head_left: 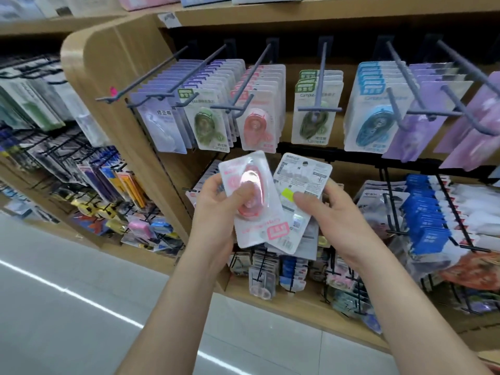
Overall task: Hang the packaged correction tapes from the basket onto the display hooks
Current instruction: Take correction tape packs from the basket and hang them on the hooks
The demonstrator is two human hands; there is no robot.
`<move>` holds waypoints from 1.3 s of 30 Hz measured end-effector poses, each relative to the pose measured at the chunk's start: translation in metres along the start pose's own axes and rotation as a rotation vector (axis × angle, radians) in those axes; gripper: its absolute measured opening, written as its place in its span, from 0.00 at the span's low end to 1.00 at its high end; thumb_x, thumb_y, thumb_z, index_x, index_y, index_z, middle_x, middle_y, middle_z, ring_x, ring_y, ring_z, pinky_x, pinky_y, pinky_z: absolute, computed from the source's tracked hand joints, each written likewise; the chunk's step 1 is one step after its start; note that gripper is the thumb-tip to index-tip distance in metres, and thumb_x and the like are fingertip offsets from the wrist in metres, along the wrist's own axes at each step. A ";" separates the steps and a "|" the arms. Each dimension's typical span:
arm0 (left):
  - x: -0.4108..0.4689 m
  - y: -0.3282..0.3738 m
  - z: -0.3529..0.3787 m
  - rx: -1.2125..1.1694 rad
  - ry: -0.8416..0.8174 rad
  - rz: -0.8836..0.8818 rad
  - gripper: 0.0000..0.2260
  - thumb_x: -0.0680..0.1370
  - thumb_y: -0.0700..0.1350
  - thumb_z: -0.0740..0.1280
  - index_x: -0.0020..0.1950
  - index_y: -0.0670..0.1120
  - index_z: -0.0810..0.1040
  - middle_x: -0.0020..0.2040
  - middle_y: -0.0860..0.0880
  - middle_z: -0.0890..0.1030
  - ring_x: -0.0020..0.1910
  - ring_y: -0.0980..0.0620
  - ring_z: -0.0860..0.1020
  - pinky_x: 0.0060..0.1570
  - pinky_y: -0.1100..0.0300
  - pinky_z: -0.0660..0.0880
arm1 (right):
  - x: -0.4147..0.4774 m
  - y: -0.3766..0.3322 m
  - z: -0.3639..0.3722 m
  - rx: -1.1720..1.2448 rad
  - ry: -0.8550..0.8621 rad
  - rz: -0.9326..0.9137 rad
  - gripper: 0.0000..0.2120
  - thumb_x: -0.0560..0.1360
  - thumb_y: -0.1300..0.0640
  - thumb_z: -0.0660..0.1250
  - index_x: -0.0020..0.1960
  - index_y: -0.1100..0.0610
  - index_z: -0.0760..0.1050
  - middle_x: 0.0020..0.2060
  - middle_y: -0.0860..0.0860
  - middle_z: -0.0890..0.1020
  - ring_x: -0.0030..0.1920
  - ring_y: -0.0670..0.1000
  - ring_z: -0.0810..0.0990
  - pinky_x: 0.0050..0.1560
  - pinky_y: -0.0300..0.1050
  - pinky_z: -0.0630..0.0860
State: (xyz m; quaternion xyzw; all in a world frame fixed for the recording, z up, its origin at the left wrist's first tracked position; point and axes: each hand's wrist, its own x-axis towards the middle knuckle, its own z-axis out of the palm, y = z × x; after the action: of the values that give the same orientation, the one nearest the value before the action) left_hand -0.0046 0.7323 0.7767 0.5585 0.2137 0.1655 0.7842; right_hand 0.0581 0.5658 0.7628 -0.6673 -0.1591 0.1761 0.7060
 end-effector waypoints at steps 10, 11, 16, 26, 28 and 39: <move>0.001 0.009 -0.014 0.066 -0.061 0.097 0.27 0.78 0.39 0.70 0.72 0.57 0.65 0.51 0.52 0.86 0.49 0.48 0.85 0.44 0.48 0.82 | 0.008 -0.004 0.019 0.045 -0.054 -0.004 0.10 0.77 0.54 0.69 0.57 0.43 0.77 0.50 0.38 0.85 0.50 0.42 0.85 0.43 0.36 0.80; 0.002 0.007 -0.012 0.071 -0.068 0.095 0.27 0.77 0.39 0.71 0.72 0.56 0.66 0.52 0.51 0.86 0.50 0.47 0.85 0.45 0.48 0.82 | 0.008 -0.005 0.022 0.033 -0.089 -0.007 0.14 0.74 0.52 0.72 0.58 0.44 0.77 0.50 0.39 0.85 0.50 0.42 0.85 0.42 0.35 0.80; 0.014 0.015 -0.007 0.045 -0.023 0.115 0.19 0.77 0.41 0.70 0.65 0.52 0.71 0.52 0.48 0.86 0.49 0.48 0.85 0.45 0.50 0.82 | 0.014 -0.006 0.031 -0.023 -0.145 0.027 0.19 0.71 0.53 0.75 0.59 0.44 0.77 0.51 0.40 0.85 0.51 0.43 0.85 0.50 0.42 0.81; 0.035 0.044 -0.008 0.003 0.033 0.203 0.02 0.78 0.38 0.69 0.47 0.43 0.81 0.37 0.47 0.83 0.34 0.51 0.81 0.35 0.58 0.80 | 0.011 -0.004 0.041 -0.175 -0.175 -0.070 0.18 0.70 0.48 0.74 0.59 0.46 0.76 0.51 0.38 0.84 0.51 0.38 0.83 0.47 0.32 0.78; 0.038 0.042 -0.006 -0.066 0.134 0.226 0.04 0.80 0.39 0.67 0.46 0.45 0.79 0.37 0.48 0.81 0.35 0.53 0.79 0.39 0.56 0.78 | 0.012 -0.002 0.039 -0.182 -0.201 -0.032 0.24 0.66 0.47 0.76 0.60 0.47 0.76 0.52 0.41 0.85 0.52 0.41 0.83 0.52 0.39 0.79; 0.025 0.044 -0.067 0.170 -0.075 0.189 0.22 0.66 0.31 0.64 0.56 0.49 0.78 0.41 0.47 0.83 0.40 0.47 0.82 0.36 0.55 0.76 | 0.025 -0.009 0.031 -0.014 -0.034 -0.021 0.09 0.79 0.59 0.66 0.54 0.47 0.78 0.45 0.43 0.87 0.44 0.45 0.86 0.38 0.37 0.79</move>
State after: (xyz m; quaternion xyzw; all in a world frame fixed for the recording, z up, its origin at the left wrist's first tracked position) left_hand -0.0192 0.8122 0.7957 0.6463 0.1440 0.1990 0.7225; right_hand 0.0661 0.6038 0.7729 -0.6674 -0.1794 0.1787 0.7004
